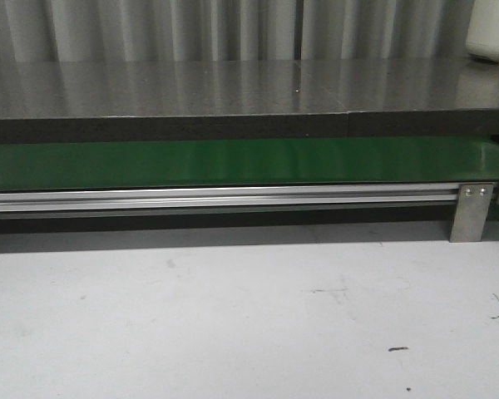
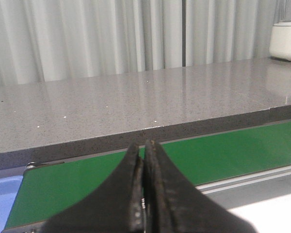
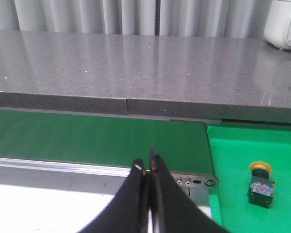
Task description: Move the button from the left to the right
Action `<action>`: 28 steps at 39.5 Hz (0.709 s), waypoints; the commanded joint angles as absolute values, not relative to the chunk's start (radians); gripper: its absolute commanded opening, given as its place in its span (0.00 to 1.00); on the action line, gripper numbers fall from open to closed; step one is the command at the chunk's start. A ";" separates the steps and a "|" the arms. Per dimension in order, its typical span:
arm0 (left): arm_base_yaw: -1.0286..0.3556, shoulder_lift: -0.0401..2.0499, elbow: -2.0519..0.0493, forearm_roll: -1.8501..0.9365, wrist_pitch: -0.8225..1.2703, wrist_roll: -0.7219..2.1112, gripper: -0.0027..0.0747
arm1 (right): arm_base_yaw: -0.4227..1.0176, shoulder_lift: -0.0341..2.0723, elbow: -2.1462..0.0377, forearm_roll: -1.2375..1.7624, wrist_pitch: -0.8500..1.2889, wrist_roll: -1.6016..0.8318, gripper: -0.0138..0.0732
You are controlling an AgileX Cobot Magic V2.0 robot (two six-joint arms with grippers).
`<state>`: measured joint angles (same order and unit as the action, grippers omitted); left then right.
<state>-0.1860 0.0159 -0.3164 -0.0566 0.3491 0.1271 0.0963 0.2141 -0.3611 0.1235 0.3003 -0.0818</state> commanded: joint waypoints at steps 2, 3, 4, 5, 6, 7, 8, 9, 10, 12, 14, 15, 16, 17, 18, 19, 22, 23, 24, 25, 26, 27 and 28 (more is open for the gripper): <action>-0.192 0.028 -0.341 -0.066 0.274 0.125 0.01 | 0.098 0.222 -0.386 0.126 0.221 -0.092 0.08; -0.192 0.028 -0.341 -0.066 0.274 0.125 0.01 | 0.098 0.222 -0.386 0.126 0.221 -0.092 0.08; -0.192 0.028 -0.341 -0.066 0.274 0.125 0.01 | 0.098 0.222 -0.386 0.126 0.221 -0.092 0.08; -0.192 0.028 -0.341 -0.066 0.274 0.125 0.01 | 0.098 0.222 -0.386 0.126 0.221 -0.092 0.08; -0.192 0.028 -0.341 -0.066 0.274 0.125 0.01 | 0.098 0.222 -0.386 0.126 0.221 -0.092 0.08; -0.192 0.028 -0.341 -0.066 0.274 0.125 0.01 | 0.098 0.222 -0.386 0.126 0.221 -0.092 0.08; -0.192 0.028 -0.341 -0.066 0.274 0.125 0.01 | 0.098 0.222 -0.386 0.126 0.221 -0.092 0.08; -0.192 0.028 -0.341 -0.066 0.274 0.125 0.01 | 0.098 0.222 -0.386 0.126 0.221 -0.092 0.08; -0.192 0.028 -0.341 -0.066 0.274 0.125 0.01 | 0.098 0.222 -0.386 0.126 0.221 -0.092 0.08; -0.192 0.028 -0.341 -0.066 0.274 0.125 0.01 | 0.098 0.222 -0.386 0.126 0.221 -0.092 0.08; -0.192 0.028 -0.341 -0.066 0.265 0.125 0.01 | 0.098 0.222 -0.386 0.126 0.221 -0.092 0.08; -0.192 0.028 -0.341 -0.066 0.265 0.125 0.01 | 0.098 0.222 -0.386 0.126 0.221 -0.092 0.08; -0.192 0.028 -0.341 -0.068 0.265 0.125 0.01 | 0.098 0.222 -0.386 0.126 0.221 -0.092 0.08; -0.192 0.025 -0.335 -0.071 0.261 0.125 0.01 | 0.098 0.222 -0.386 0.126 0.221 -0.092 0.08; -0.192 0.019 -0.326 -0.071 0.255 0.125 0.01 | 0.098 0.222 -0.386 0.126 0.221 -0.092 0.08; -0.188 0.009 -0.318 -0.068 0.246 0.125 0.01 | 0.098 0.222 -0.386 0.126 0.221 -0.092 0.08; -0.157 -0.029 -0.271 -0.068 0.217 0.109 0.01 | 0.098 0.222 -0.386 0.126 0.221 -0.092 0.08; -0.146 -0.026 -0.258 -0.068 0.200 0.101 0.01 | 0.098 0.222 -0.386 0.126 0.221 -0.092 0.08; -0.130 -0.024 -0.244 -0.065 0.190 0.089 0.01 | 0.098 0.222 -0.386 0.126 0.222 -0.092 0.08; -0.118 -0.023 -0.232 -0.065 0.185 0.081 0.01 | 0.098 0.222 -0.386 0.126 0.222 -0.092 0.08; -0.100 -0.023 -0.217 -0.065 0.183 0.075 0.01 | 0.098 0.222 -0.386 0.126 0.221 -0.092 0.08; -0.084 -0.023 -0.202 -0.065 0.180 0.066 0.01 | 0.098 0.222 -0.386 0.126 0.221 -0.092 0.08; -0.068 -0.023 -0.185 -0.065 0.177 0.061 0.01 | 0.098 0.222 -0.386 0.126 0.223 -0.092 0.08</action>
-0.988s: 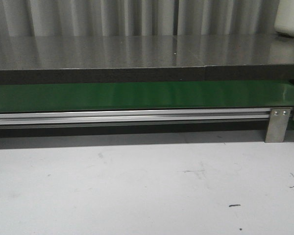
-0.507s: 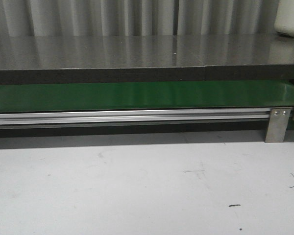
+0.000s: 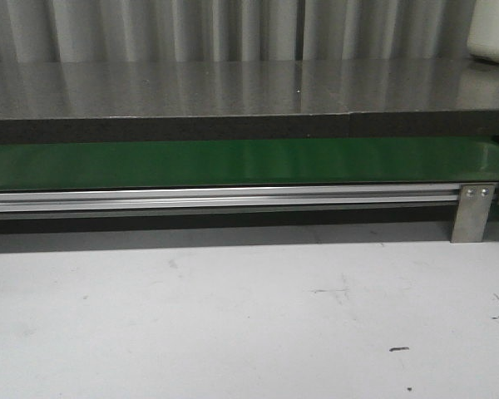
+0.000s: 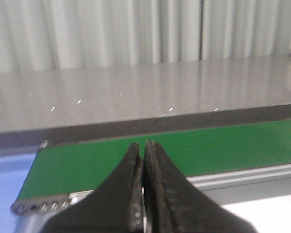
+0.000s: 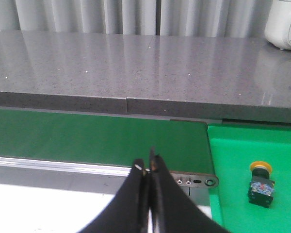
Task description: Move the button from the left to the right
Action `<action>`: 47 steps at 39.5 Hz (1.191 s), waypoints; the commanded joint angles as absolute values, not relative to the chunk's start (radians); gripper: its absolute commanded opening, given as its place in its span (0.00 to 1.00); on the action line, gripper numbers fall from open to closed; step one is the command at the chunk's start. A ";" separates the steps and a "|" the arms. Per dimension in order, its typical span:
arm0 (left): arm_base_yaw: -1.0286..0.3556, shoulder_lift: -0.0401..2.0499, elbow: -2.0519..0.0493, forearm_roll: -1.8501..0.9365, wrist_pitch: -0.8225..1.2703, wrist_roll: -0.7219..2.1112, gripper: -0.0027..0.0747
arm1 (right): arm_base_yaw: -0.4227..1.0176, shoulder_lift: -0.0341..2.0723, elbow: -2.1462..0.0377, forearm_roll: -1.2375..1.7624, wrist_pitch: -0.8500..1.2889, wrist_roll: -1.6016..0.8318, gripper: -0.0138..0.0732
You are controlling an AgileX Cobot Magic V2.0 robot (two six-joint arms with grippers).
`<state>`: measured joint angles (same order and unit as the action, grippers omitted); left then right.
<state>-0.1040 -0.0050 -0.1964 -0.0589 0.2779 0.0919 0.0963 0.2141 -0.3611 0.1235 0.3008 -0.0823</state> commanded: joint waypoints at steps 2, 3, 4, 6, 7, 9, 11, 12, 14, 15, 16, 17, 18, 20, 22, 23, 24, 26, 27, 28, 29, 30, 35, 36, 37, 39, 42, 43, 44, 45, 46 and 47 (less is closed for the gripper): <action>-0.043 -0.023 -0.153 -0.065 0.163 0.061 0.01 | 0.098 0.222 -0.386 0.126 0.221 -0.092 0.08; -0.032 -0.023 -0.134 -0.065 0.154 0.061 0.01 | 0.098 0.222 -0.386 0.126 0.222 -0.092 0.08; -0.025 -0.023 -0.118 -0.063 0.140 0.061 0.01 | 0.098 0.222 -0.386 0.126 0.222 -0.092 0.08; -0.016 -0.023 -0.075 -0.059 0.107 0.061 0.01 | 0.098 0.222 -0.386 0.126 0.221 -0.092 0.08; -0.011 -0.023 -0.053 -0.056 0.094 0.061 0.01 | 0.098 0.222 -0.386 0.126 0.221 -0.092 0.08; -0.007 -0.023 -0.015 -0.046 0.071 0.061 0.01 | 0.098 0.222 -0.386 0.126 0.221 -0.092 0.08; -0.007 -0.023 0.024 -0.037 0.048 0.061 0.01 | 0.098 0.222 -0.386 0.126 0.221 -0.092 0.08; -0.007 -0.023 0.038 -0.037 0.035 0.061 0.01 | 0.098 0.222 -0.386 0.126 0.221 -0.092 0.08; -0.007 -0.023 0.036 -0.037 0.082 0.061 0.01 | 0.098 0.222 -0.386 0.126 0.221 -0.092 0.08; -0.007 -0.023 0.036 -0.037 0.085 0.061 0.01 | 0.098 0.222 -0.386 0.126 0.221 -0.092 0.08; -0.007 -0.023 0.038 -0.037 0.081 0.061 0.01 | 0.098 0.222 -0.386 0.126 0.221 -0.092 0.08; -0.007 -0.023 0.038 -0.037 0.084 0.061 0.01 | 0.098 0.222 -0.386 0.126 0.221 -0.092 0.08; -0.007 -0.023 0.038 -0.037 0.084 0.061 0.01 | 0.098 0.222 -0.386 0.126 0.221 -0.092 0.08; -0.007 -0.023 0.038 -0.037 0.084 0.061 0.01 | 0.098 0.222 -0.386 0.126 0.221 -0.092 0.08; -0.007 -0.023 0.038 -0.037 0.084 0.061 0.01 | 0.098 0.222 -0.386 0.126 0.221 -0.092 0.08; -0.007 -0.023 0.038 -0.037 0.084 0.061 0.01 | 0.098 0.222 -0.386 0.126 0.221 -0.092 0.08; -0.007 -0.023 0.038 -0.037 0.084 0.061 0.01 | 0.098 0.222 -0.386 0.126 0.221 -0.092 0.08; -0.007 -0.023 0.038 -0.037 0.084 0.061 0.01 | 0.098 0.222 -0.386 0.126 0.221 -0.092 0.08; -0.007 -0.023 0.038 -0.037 0.084 0.061 0.01 | 0.098 0.222 -0.386 0.126 0.221 -0.092 0.08; -0.007 -0.023 0.038 -0.037 0.084 0.061 0.01 | 0.098 0.222 -0.386 0.126 0.221 -0.092 0.08; -0.007 -0.023 0.038 -0.037 0.084 0.061 0.01 | 0.098 0.222 -0.386 0.126 0.221 -0.092 0.08; -0.007 -0.023 0.038 -0.037 0.084 0.061 0.01 | 0.098 0.222 -0.386 0.126 0.221 -0.092 0.08; -0.007 -0.023 0.038 -0.037 0.084 0.061 0.01 | 0.098 0.222 -0.386 0.126 0.221 -0.092 0.08; -0.007 -0.023 0.038 -0.037 0.084 0.061 0.01 | 0.098 0.222 -0.386 0.126 0.221 -0.092 0.08; -0.007 -0.023 0.038 -0.037 0.084 0.061 0.01 | 0.098 0.222 -0.386 0.126 0.221 -0.092 0.08; -0.007 -0.023 0.038 -0.037 0.084 0.061 0.01 | 0.098 0.222 -0.386 0.126 0.221 -0.092 0.08; -0.007 -0.023 0.038 -0.037 0.084 0.061 0.01 | 0.098 0.222 -0.386 0.126 0.221 -0.092 0.08; -0.007 -0.023 0.038 -0.037 0.084 0.061 0.01 | 0.098 0.222 -0.386 0.126 0.221 -0.092 0.08; -0.007 -0.023 0.038 -0.037 0.084 0.061 0.01 | 0.098 0.222 -0.386 0.126 0.221 -0.092 0.08; -0.007 -0.023 0.038 -0.037 0.084 0.061 0.01 | 0.098 0.222 -0.386 0.126 0.221 -0.092 0.08; -0.007 -0.023 0.038 -0.037 0.084 0.061 0.01 | 0.098 0.222 -0.386 0.126 0.221 -0.092 0.08; -0.007 -0.023 0.038 -0.037 0.084 0.061 0.01 | 0.098 0.222 -0.386 0.126 0.221 -0.092 0.08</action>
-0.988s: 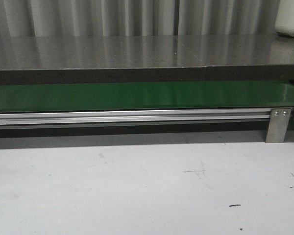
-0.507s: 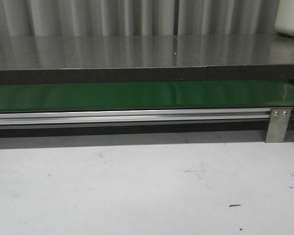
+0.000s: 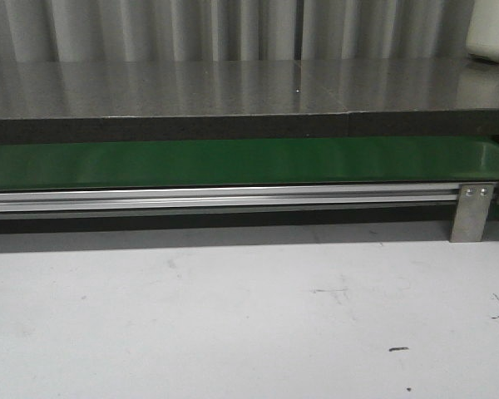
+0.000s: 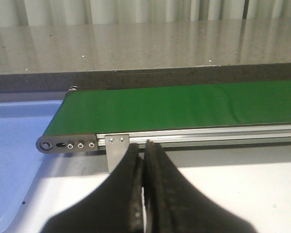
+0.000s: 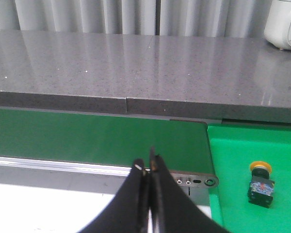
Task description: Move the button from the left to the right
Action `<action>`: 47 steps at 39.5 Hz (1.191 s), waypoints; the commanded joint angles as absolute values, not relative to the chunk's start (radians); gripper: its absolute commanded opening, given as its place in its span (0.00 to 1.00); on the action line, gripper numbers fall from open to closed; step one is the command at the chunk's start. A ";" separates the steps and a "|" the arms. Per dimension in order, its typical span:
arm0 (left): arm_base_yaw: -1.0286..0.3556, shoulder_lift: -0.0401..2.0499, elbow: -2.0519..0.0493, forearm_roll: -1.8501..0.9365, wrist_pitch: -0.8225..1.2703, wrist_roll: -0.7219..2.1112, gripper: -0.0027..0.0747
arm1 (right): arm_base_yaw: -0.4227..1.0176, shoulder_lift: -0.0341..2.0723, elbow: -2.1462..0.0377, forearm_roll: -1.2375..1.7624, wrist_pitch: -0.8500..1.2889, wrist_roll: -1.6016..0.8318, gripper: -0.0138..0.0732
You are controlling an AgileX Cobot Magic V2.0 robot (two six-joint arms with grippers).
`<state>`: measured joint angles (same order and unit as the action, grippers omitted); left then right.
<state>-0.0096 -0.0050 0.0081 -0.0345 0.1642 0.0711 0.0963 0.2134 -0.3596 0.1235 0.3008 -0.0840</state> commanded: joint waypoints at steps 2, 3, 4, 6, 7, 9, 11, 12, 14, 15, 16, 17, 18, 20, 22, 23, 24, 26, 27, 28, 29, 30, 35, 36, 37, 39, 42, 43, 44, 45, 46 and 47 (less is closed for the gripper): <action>-0.007 -0.023 0.038 -0.037 0.084 0.061 0.01 | 0.098 0.222 -0.386 0.126 0.221 -0.092 0.08; -0.007 -0.023 0.038 -0.037 0.084 0.061 0.01 | 0.098 0.222 -0.386 0.126 0.221 -0.092 0.08; -0.007 -0.023 0.038 -0.037 0.084 0.061 0.01 | 0.098 0.222 -0.386 0.126 0.221 -0.092 0.08; -0.007 -0.023 0.038 -0.037 0.084 0.061 0.01 | 0.098 0.222 -0.386 0.126 0.221 -0.092 0.08; -0.007 -0.023 0.038 -0.037 0.084 0.061 0.01 | 0.098 0.222 -0.386 0.126 0.221 -0.092 0.08; -0.007 -0.023 0.038 -0.037 0.084 0.061 0.01 | 0.098 0.222 -0.385 0.126 0.221 -0.092 0.08; -0.007 -0.023 0.038 -0.037 0.084 0.061 0.01 | 0.095 0.217 -0.378 0.126 0.216 -0.092 0.08; -0.007 -0.023 0.038 -0.037 0.084 0.061 0.01 | 0.092 0.212 -0.369 0.126 0.210 -0.092 0.08; -0.007 -0.023 0.038 -0.037 0.084 0.061 0.01 | 0.079 0.196 -0.345 0.126 0.200 -0.092 0.08; -0.007 -0.023 0.038 -0.037 0.084 0.061 0.01 | 0.072 0.187 -0.327 0.126 0.193 -0.092 0.08; -0.007 -0.023 0.038 -0.037 0.084 0.061 0.01 | 0.065 0.173 -0.311 0.126 0.187 -0.092 0.08; -0.007 -0.023 0.038 -0.037 0.084 0.061 0.01 | 0.058 0.158 -0.288 0.126 0.183 -0.092 0.08; -0.007 -0.023 0.038 -0.037 0.084 0.061 0.01 | 0.050 0.146 -0.263 0.126 0.180 -0.092 0.08; -0.007 -0.023 0.038 -0.037 0.084 0.061 0.01 | 0.041 0.117 -0.216 0.126 0.179 -0.092 0.08; -0.007 -0.023 0.038 -0.037 0.084 0.061 0.01 | 0.034 0.083 -0.163 0.126 0.179 -0.092 0.08; -0.007 -0.023 0.038 -0.037 0.084 0.061 0.01 | 0.033 0.067 -0.143 0.126 0.179 -0.092 0.08; -0.007 -0.023 0.038 -0.037 0.084 0.061 0.01 | 0.033 0.055 -0.119 0.126 0.179 -0.092 0.08; -0.007 -0.023 0.038 -0.037 0.084 0.061 0.01 | 0.033 0.027 -0.080 0.126 0.178 -0.092 0.08; -0.007 -0.023 0.038 -0.037 0.084 0.061 0.01 | 0.033 0.011 -0.059 0.126 0.178 -0.092 0.08; -0.007 -0.023 0.038 -0.037 0.084 0.061 0.01 | 0.033 -0.004 -0.041 0.126 0.177 -0.092 0.08; -0.007 -0.023 0.038 -0.037 0.084 0.061 0.01 | 0.033 -0.018 -0.028 0.126 0.176 -0.092 0.08; -0.007 -0.023 0.038 -0.037 0.084 0.061 0.01 | 0.033 -0.029 -0.012 0.126 0.173 -0.092 0.08; -0.007 -0.022 0.038 -0.037 0.084 0.061 0.01 | 0.033 -0.028 0.019 0.126 0.174 -0.090 0.08; -0.007 -0.022 0.038 -0.037 0.084 0.061 0.01 | 0.033 -0.028 0.019 0.126 0.175 -0.090 0.08; -0.007 -0.022 0.038 -0.037 0.084 0.061 0.01 | 0.033 -0.028 0.019 0.126 0.178 -0.090 0.08; -0.007 -0.022 0.038 -0.037 0.084 0.061 0.01 | 0.033 -0.028 0.019 0.126 0.178 -0.090 0.08; -0.007 -0.022 0.038 -0.037 0.084 0.061 0.01 | 0.033 -0.027 0.019 0.126 0.177 -0.090 0.08; -0.007 -0.022 0.038 -0.037 0.084 0.061 0.01 | 0.033 -0.027 0.019 0.126 0.177 -0.090 0.08; -0.007 -0.022 0.038 -0.037 0.084 0.061 0.01 | 0.033 -0.027 0.019 0.126 0.177 -0.090 0.08; -0.007 -0.022 0.038 -0.037 0.084 0.061 0.01 | 0.033 -0.027 0.019 0.126 0.177 -0.090 0.08; -0.007 -0.022 0.038 -0.037 0.084 0.061 0.01 | 0.033 -0.027 0.019 0.126 0.176 -0.090 0.08; -0.007 -0.022 0.038 -0.037 0.084 0.061 0.01 | 0.033 -0.027 0.019 0.126 0.176 -0.090 0.08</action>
